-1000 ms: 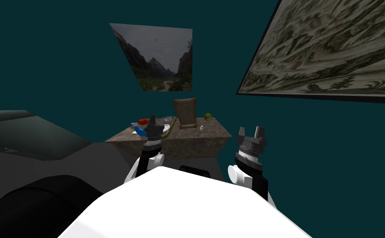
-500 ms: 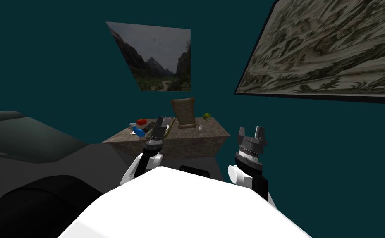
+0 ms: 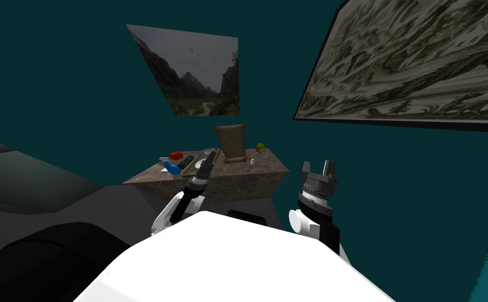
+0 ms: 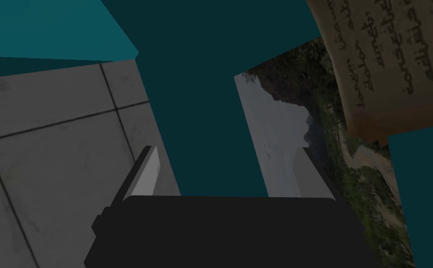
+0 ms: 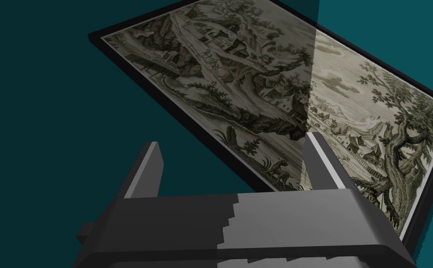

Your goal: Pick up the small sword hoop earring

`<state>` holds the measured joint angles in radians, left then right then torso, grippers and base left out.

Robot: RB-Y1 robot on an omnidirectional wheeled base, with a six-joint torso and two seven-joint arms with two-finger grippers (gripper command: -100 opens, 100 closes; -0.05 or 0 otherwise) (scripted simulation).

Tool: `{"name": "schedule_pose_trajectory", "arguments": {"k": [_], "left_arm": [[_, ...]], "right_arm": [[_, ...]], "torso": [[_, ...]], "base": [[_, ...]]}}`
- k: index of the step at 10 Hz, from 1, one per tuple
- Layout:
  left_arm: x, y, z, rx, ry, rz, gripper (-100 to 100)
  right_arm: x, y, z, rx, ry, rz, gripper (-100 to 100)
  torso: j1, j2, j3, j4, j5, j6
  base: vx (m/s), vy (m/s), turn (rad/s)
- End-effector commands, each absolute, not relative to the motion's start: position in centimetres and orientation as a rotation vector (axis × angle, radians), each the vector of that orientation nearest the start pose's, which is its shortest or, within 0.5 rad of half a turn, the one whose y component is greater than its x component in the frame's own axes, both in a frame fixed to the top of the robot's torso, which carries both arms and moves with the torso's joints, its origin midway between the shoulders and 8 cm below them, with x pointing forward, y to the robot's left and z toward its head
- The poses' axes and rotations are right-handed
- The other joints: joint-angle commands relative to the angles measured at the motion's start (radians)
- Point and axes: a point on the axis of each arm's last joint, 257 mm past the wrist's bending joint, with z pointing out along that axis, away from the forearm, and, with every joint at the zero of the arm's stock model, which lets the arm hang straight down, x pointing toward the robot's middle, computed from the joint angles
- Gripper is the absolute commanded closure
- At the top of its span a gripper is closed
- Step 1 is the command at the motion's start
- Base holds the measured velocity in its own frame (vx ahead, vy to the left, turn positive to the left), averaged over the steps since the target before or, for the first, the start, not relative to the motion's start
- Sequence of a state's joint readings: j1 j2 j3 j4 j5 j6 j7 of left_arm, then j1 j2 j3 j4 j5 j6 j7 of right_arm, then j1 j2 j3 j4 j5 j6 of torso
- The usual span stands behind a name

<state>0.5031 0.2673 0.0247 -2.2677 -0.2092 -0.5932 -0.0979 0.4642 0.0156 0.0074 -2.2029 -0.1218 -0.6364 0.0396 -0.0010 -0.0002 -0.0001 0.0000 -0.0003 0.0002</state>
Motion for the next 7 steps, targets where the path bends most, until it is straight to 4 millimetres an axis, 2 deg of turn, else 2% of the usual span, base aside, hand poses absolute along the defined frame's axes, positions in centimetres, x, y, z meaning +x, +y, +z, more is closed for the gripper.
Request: {"name": "schedule_pose_trajectory", "arguments": {"k": [1, 4, 5, 6, 7], "left_arm": [[34.1, 21.5, 0.2, -0.121, 0.964, -1.033, -100], [34.4, 20.5, -1.2, -0.032, 1.033, -0.992, -100], [34.7, 19.8, -2.6, 0.034, 1.08, -0.949, -100], [34.7, 19.7, -2.7, 0.044, 1.087, -0.948, -100], [34.9, 19.0, -4.3, 0.116, 1.133, -0.901, -100]], "right_arm": [[33.5, -29.2, 2.6, 0.662, 0.461, 1.37, 0], [33.5, -29.2, 2.6, 0.662, 0.461, 1.37, 0], [33.5, -29.2, 2.6, 0.662, 0.461, 1.37, 0], [33.5, -29.2, 2.6, 0.662, 0.461, 1.37, 0], [33.5, -29.2, 2.6, 0.662, 0.461, 1.37, 0]], "torso": [[0.0, 0.0, 0.0, 0.0, 0.0, 0.0], [0.0, 0.0, 0.0, 0.0, 0.0, 0.0], [0.0, 0.0, 0.0, 0.0, 0.0, 0.0], [0.0, 0.0, 0.0, 0.0, 0.0, 0.0], [0.0, 0.0, 0.0, 0.0, 0.0, 0.0]], "base": [[0.005, -0.03, -0.141], [0.007, -0.02, -0.05], [0.008, -0.024, -0.099], [0.007, -0.018, -0.046], [0.004, -0.03, -0.118]]}}
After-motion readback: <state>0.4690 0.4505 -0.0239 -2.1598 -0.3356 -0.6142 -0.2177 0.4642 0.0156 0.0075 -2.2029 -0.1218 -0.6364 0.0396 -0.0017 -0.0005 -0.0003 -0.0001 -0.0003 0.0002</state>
